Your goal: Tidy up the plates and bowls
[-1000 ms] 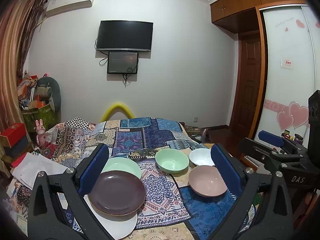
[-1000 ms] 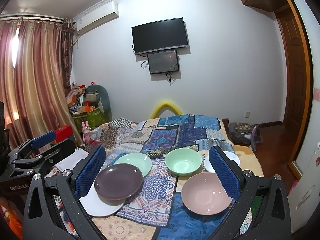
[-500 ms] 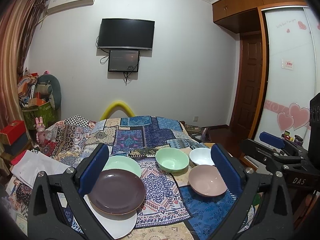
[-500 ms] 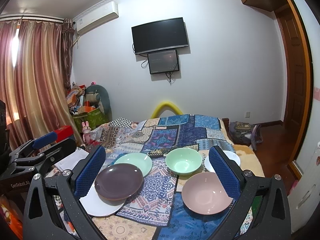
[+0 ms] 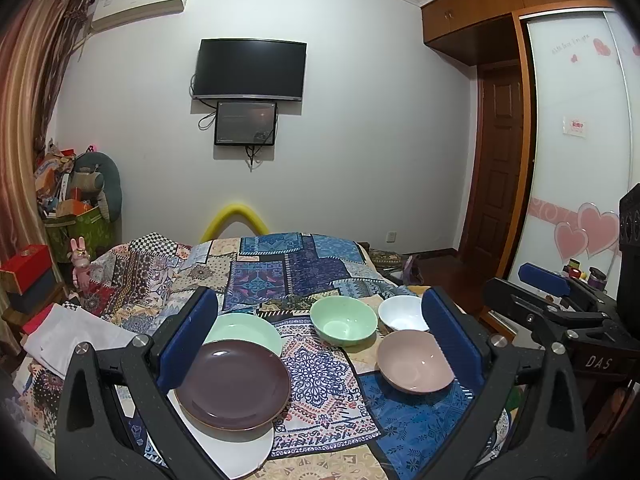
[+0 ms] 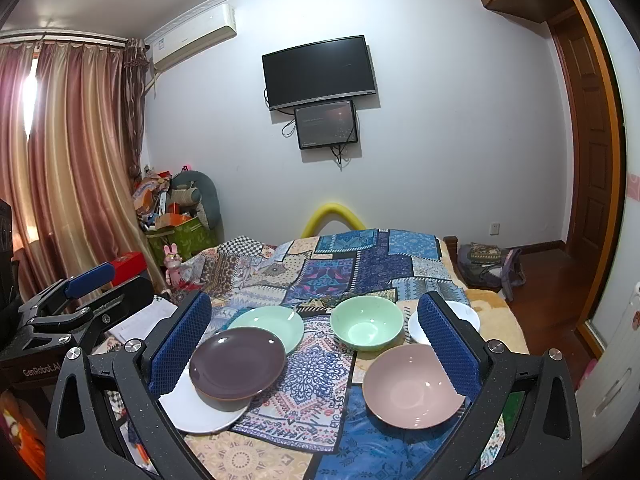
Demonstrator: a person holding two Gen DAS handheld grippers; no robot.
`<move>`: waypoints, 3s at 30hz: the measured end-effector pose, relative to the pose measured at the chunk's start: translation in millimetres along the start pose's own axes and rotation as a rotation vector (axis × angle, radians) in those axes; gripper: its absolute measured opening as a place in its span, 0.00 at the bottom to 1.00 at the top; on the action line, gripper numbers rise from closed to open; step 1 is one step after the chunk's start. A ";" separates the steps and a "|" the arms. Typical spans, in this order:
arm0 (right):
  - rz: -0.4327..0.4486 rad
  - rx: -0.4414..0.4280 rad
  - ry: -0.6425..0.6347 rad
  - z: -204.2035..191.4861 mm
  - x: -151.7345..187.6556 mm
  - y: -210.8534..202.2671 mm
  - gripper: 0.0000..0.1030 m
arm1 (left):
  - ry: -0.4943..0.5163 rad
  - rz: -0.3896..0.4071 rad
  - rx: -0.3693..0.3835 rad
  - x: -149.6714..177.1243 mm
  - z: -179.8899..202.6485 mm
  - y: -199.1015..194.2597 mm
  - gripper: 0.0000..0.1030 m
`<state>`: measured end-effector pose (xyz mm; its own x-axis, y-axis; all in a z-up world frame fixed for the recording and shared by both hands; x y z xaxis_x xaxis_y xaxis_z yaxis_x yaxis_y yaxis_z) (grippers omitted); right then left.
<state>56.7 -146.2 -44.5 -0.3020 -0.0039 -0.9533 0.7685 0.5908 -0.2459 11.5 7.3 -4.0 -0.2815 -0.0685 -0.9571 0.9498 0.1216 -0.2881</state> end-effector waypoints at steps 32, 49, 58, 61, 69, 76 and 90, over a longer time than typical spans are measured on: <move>-0.023 0.003 0.009 3.4 10.1 9.1 1.00 | 0.001 -0.020 0.000 3.9 -2.1 8.2 1.00; -0.097 -0.001 -0.008 -9.0 21.7 48.9 1.00 | -0.011 -0.086 -0.066 23.8 -48.9 47.0 1.00; -0.173 -0.015 -0.048 -24.7 38.2 89.4 1.00 | -0.027 -0.161 -0.078 46.1 -96.9 84.8 1.00; -0.206 -0.019 -0.046 -27.6 45.5 105.6 1.00 | -0.033 -0.185 -0.090 56.6 -112.1 100.4 0.95; -0.320 -0.023 0.012 -23.6 64.6 154.3 0.87 | -0.034 -0.313 -0.083 90.7 -146.8 150.5 0.75; -0.429 -0.041 0.037 -23.4 91.1 189.1 0.70 | -0.074 -0.446 -0.065 123.8 -174.1 189.7 0.61; -0.603 -0.104 0.143 -18.0 133.3 237.2 0.43 | -0.134 -0.636 -0.027 166.4 -204.5 235.1 0.40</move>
<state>188.5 7.9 -226.7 -0.7431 -0.2572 -0.6177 0.3828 0.5936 -0.7078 160.1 227.0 -237.3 -0.7670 -0.2582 -0.5874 0.5987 0.0412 -0.7999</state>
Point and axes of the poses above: each gripper's, at about its wrist camera, not at the fingertips, and y roughly the way its jaws point, z to its right, x to its underside, the point moved 1 cm from there along y, roughly the way its jaws point, and after that the axes turned 8 degrees about -x, right-handed, at the moved point
